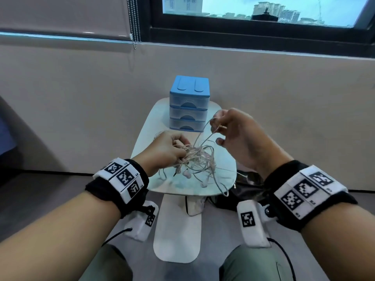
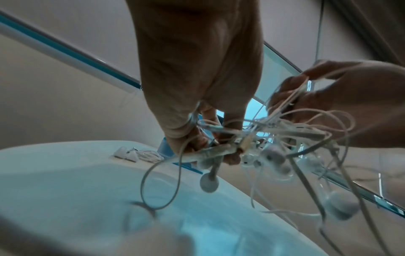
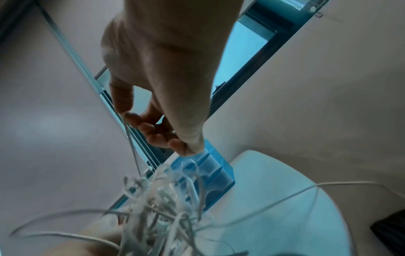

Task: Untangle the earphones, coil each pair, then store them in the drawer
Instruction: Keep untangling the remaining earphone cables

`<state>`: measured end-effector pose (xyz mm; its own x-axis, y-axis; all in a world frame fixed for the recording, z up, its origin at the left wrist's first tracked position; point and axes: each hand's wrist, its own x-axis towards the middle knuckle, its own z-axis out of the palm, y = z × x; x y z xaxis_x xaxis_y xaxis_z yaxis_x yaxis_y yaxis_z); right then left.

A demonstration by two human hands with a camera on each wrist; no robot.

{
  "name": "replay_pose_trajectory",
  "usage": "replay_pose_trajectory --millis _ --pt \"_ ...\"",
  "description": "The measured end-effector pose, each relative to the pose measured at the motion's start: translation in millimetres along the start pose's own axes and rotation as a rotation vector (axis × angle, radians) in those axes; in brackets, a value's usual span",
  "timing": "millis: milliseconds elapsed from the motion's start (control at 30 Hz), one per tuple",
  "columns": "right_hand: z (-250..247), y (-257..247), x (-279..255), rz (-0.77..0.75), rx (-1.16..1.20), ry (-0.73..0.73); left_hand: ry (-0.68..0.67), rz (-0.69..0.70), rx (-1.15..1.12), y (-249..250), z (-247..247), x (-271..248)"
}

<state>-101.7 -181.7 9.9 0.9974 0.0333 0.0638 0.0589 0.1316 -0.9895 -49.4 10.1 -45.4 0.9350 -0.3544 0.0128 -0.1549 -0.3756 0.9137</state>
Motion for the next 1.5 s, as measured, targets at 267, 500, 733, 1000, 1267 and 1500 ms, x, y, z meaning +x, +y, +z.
replay_pose_trajectory --millis 267,500,733,1000,1267,1500 --pt "-26 -43 -14 -0.008 0.018 -0.115 0.073 -0.051 0.188 -4 -3 10" --pt "-31 -67 -23 -0.249 0.219 -0.114 0.062 -0.038 0.348 -8 6 9" --pt "-28 -98 -20 -0.391 0.046 -0.013 0.09 -0.046 0.367 -13 3 9" --pt "11 -110 -19 -0.426 -0.355 0.051 0.04 0.172 0.364 -9 -1 7" --pt "36 -106 -6 -0.435 -0.383 0.069 0.071 0.199 0.179 10 -6 2" --pt "27 -81 0 -0.406 -0.454 0.152 0.334 0.349 -0.259 44 -26 1"
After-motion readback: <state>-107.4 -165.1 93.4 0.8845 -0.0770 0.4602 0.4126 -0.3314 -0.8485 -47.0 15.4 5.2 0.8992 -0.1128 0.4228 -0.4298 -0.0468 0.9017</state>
